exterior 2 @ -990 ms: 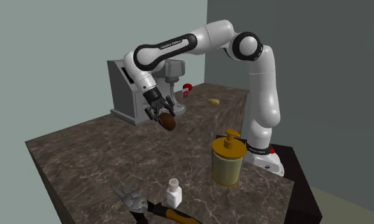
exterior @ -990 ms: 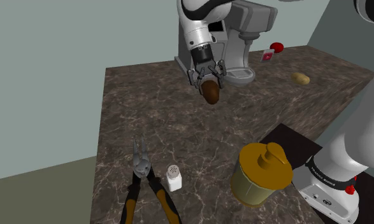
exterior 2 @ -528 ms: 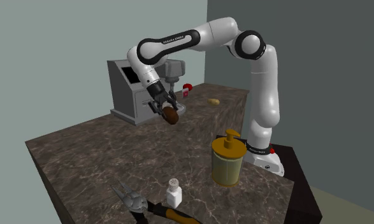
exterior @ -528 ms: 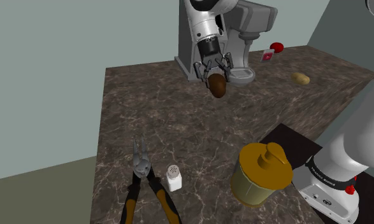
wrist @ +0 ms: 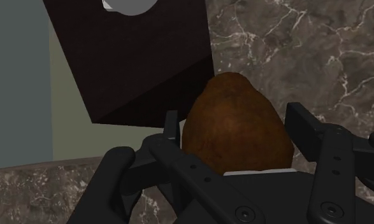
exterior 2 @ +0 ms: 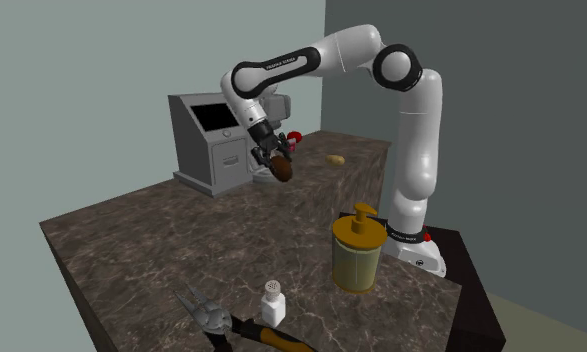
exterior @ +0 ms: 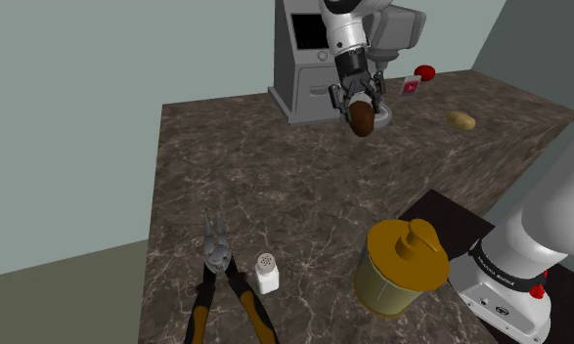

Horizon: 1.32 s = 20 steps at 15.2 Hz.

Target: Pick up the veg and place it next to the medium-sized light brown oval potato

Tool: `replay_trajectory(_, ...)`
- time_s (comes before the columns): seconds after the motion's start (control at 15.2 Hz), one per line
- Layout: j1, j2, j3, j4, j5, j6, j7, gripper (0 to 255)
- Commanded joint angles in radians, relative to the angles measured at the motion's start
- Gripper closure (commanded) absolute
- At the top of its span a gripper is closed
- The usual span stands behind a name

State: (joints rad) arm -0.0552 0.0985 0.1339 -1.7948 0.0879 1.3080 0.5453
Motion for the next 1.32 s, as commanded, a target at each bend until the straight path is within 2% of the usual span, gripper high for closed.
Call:
replay_trajectory(0.0,-0.026,-0.008,-0.023,-0.015,-0.026,0.003,-0.051,255)
replay_trajectory(0.66,-0.147,-0.009,-0.132,-0.014,-0.15,0.0,-0.279,255)
replay_trajectory(1.25,-0.259,0.069,-0.221,0.083,-0.251,0.003,-0.481,255)
